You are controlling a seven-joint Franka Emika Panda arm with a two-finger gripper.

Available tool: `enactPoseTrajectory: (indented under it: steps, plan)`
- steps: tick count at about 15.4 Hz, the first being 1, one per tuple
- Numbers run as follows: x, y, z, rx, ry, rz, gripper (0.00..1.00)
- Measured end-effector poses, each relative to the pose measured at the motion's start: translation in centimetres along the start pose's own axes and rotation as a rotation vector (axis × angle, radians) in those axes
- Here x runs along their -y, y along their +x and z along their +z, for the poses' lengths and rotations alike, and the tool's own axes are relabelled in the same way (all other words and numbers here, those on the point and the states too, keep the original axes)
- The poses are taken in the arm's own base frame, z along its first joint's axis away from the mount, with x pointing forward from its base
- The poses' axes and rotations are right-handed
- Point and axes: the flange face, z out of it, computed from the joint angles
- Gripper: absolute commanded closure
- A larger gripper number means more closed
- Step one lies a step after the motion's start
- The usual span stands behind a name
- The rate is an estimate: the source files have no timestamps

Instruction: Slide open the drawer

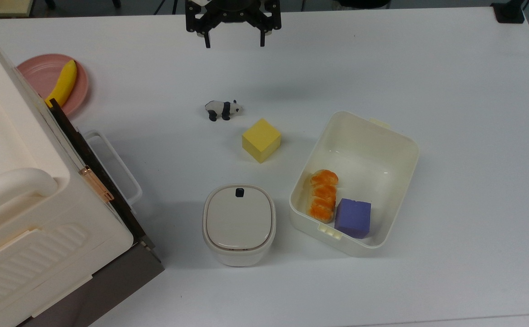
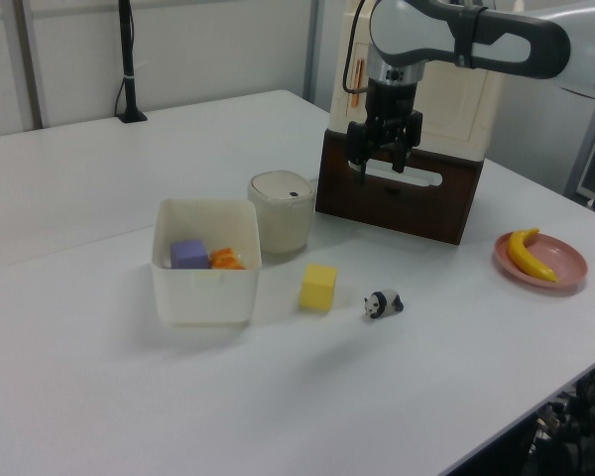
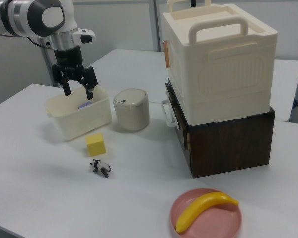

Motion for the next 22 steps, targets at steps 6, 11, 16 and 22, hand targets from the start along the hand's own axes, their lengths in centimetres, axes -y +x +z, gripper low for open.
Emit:
enactPoseTrajectory:
  steps: [6, 11, 16, 22]
  plan:
    - [-0.09, 0.67, 0.58, -0.014, 0.0, 0.002, 0.0]
    - [-0.11, 0.71, 0.66, -0.013, 0.0, 0.003, 0.0]
    - [-0.12, 0.71, 0.66, -0.013, 0.0, 0.003, 0.12]
    - [-0.13, 0.72, 0.66, -0.014, 0.0, 0.003, 0.14]
